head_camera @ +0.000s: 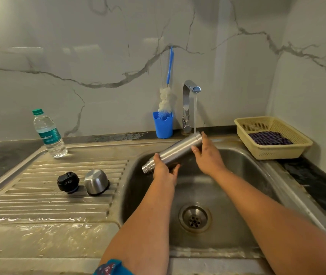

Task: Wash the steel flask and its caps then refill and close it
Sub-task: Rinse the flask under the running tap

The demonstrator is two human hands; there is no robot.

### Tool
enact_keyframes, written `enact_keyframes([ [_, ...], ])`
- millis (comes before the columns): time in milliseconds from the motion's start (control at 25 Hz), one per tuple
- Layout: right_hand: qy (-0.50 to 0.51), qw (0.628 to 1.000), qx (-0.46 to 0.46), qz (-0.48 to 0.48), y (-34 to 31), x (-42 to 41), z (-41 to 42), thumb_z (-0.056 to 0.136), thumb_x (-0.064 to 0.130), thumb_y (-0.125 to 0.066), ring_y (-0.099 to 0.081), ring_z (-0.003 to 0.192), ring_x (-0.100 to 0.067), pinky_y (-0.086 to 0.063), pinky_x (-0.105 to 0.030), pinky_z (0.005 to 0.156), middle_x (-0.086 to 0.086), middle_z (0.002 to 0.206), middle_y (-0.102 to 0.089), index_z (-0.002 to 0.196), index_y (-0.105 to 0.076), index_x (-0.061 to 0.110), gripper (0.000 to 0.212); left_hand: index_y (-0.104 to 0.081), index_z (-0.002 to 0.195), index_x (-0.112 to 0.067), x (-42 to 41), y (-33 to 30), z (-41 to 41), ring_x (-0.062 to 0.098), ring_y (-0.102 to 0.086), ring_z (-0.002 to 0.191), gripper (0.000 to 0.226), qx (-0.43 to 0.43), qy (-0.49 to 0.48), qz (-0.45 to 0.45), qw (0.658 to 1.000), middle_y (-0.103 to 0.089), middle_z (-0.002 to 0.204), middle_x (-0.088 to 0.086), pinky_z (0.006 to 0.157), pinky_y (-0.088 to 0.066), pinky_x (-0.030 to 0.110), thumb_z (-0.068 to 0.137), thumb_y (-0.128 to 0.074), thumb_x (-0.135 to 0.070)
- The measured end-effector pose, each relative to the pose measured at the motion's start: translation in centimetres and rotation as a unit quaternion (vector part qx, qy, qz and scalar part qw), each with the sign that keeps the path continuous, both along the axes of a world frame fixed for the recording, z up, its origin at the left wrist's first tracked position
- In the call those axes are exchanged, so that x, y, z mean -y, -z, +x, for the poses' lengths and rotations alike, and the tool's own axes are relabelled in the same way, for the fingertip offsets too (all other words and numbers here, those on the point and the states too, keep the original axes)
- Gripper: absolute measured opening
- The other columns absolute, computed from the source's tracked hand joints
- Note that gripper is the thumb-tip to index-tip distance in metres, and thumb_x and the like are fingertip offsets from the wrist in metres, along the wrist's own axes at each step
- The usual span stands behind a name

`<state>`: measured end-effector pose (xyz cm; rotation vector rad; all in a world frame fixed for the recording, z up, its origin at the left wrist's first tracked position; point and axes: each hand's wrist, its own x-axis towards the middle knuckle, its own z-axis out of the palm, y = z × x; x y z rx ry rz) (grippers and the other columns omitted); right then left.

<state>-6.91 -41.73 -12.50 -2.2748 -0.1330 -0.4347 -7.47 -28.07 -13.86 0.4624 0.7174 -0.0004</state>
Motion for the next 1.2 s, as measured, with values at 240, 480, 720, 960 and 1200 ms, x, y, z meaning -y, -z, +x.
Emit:
enact_keyframes([
  [240,-0.038,0.994,0.037,0.097,-0.8,1.9,0.5,0.094,0.034,-0.059,-0.035,0.136,-0.024,-0.036,-0.041,0.108,-0.008,0.149,-0.034,0.145,-0.034,0.038,0.057,-0.044,0.139,-0.01,1.7,0.3,1.0,0.041,-0.069,0.096,0.073,-0.016,0.05,-0.041,0.998,-0.057,0.123,0.026,0.065,-0.063,0.038,0.083,-0.075,-0.045],
  [480,-0.004,0.997,0.056,0.058,-1.1,1.6,0.4,0.089,0.029,-0.066,-0.042,0.127,-0.023,-0.039,-0.035,0.107,-0.01,0.14,-0.04,0.142,-0.043,0.026,0.057,-0.044,0.137,-0.003,1.3,1.8,1.7,0.052,-0.06,0.108,0.053,-0.045,0.296,0.191,0.935,-0.051,0.132,0.028,0.064,-0.061,0.055,0.099,-0.054,-0.038],
  [720,-0.038,0.998,0.049,0.001,-1.0,0.6,-0.3,0.085,0.028,-0.071,-0.037,0.135,-0.022,-0.029,-0.031,0.111,-0.006,0.149,-0.037,0.145,-0.039,0.016,0.069,-0.041,0.138,-0.018,1.7,2.5,1.8,0.023,-0.051,0.122,0.074,0.162,0.328,0.668,0.648,-0.053,0.131,0.005,0.101,-0.048,0.039,0.076,-0.081,-0.028],
  [960,-0.003,1.0,0.025,-0.013,-1.4,1.6,0.1,0.085,0.043,-0.068,-0.044,0.131,-0.022,-0.037,-0.027,0.103,-0.008,0.146,-0.044,0.147,-0.036,0.012,0.076,-0.047,0.122,-0.025,2.4,2.6,2.4,0.022,-0.053,0.121,0.064,0.177,0.245,0.7,0.647,-0.059,0.123,0.0,0.1,-0.05,0.04,0.071,-0.085,-0.036],
  [1200,-0.064,0.99,0.091,-0.087,-1.4,1.4,0.1,0.092,0.028,-0.061,-0.042,0.135,-0.018,-0.033,-0.03,0.11,0.0,0.141,-0.052,0.136,-0.053,0.023,0.045,-0.047,0.122,-0.021,2.5,2.6,2.6,0.023,-0.054,0.118,0.065,0.158,0.238,0.727,0.624,-0.06,0.122,0.004,0.099,-0.05,0.042,0.072,-0.083,-0.041],
])
